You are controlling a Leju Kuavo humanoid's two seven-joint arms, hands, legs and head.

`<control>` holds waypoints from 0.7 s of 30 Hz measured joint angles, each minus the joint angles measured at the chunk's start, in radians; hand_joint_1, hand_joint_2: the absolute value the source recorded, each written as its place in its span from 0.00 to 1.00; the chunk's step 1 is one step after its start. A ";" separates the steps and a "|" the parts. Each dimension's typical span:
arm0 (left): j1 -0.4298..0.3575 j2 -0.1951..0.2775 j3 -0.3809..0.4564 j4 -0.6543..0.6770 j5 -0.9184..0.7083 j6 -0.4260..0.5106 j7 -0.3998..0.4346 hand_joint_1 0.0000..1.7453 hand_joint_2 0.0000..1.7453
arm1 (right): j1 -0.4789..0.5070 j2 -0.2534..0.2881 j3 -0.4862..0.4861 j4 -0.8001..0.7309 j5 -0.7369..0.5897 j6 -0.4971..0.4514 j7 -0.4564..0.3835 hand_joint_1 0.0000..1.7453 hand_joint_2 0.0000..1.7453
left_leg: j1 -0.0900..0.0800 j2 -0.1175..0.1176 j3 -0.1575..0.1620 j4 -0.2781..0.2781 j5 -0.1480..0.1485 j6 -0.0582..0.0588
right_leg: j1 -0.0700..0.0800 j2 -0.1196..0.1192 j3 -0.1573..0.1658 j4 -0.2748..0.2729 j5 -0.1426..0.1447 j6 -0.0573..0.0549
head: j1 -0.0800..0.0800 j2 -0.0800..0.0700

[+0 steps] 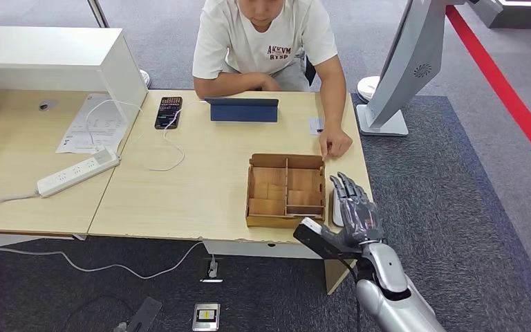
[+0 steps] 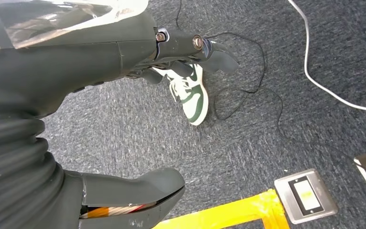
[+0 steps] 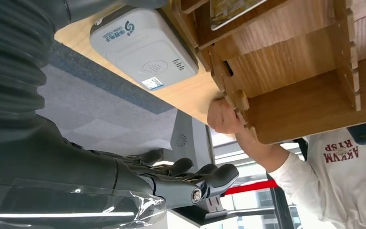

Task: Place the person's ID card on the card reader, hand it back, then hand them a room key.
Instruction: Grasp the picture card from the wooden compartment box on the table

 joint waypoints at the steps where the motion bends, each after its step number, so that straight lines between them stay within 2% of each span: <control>1: 0.000 0.000 0.000 0.000 0.001 0.000 0.000 0.00 1.00 | 0.000 0.001 0.002 -0.003 -0.003 0.011 -0.003 0.00 1.00 | 0.000 0.000 0.000 0.000 0.000 0.000 | 0.000 0.000 0.000 0.000 0.000 0.000 | 0.000 0.000; 9: 0.000 0.000 0.000 0.000 0.015 -0.002 -0.003 0.00 1.00 | -0.006 0.036 0.021 -0.014 -0.021 0.083 -0.020 0.00 1.00 | 0.000 0.000 0.000 0.000 0.000 0.000 | 0.000 0.000 0.000 0.000 0.000 0.000 | 0.000 0.000; 21: -0.001 0.002 -0.007 -0.001 0.009 -0.001 0.000 0.00 1.00 | -0.019 0.070 0.041 0.017 -0.050 0.047 -0.041 0.00 1.00 | 0.000 0.000 0.000 0.000 0.000 0.000 | 0.000 0.000 0.000 0.000 0.000 0.000 | 0.000 0.000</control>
